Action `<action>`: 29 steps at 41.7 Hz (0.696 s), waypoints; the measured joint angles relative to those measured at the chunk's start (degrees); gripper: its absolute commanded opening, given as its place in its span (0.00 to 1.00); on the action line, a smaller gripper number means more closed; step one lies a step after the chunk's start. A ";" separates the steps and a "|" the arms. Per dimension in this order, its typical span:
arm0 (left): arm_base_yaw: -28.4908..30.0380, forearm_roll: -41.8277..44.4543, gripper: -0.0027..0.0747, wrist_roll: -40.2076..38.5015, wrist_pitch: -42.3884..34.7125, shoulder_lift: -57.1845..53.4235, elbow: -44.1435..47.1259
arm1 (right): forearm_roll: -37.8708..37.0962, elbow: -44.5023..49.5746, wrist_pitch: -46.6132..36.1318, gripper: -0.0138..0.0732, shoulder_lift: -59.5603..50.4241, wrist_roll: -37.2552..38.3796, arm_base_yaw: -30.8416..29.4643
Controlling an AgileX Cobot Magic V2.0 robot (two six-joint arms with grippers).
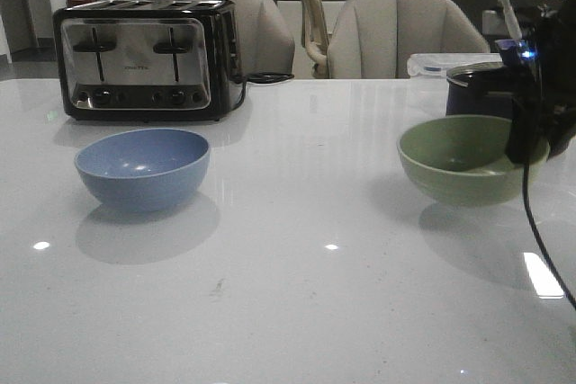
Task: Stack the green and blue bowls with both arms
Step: 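Lower the right gripper and grasp the rim of the pale green bowl, then carry the green bowl toward the blue bowl and set it down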
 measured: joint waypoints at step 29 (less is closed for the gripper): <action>0.00 0.00 0.75 0.00 0.00 0.00 0.00 | 1.91 -9.37 -1.73 0.36 9.06 -0.97 21.06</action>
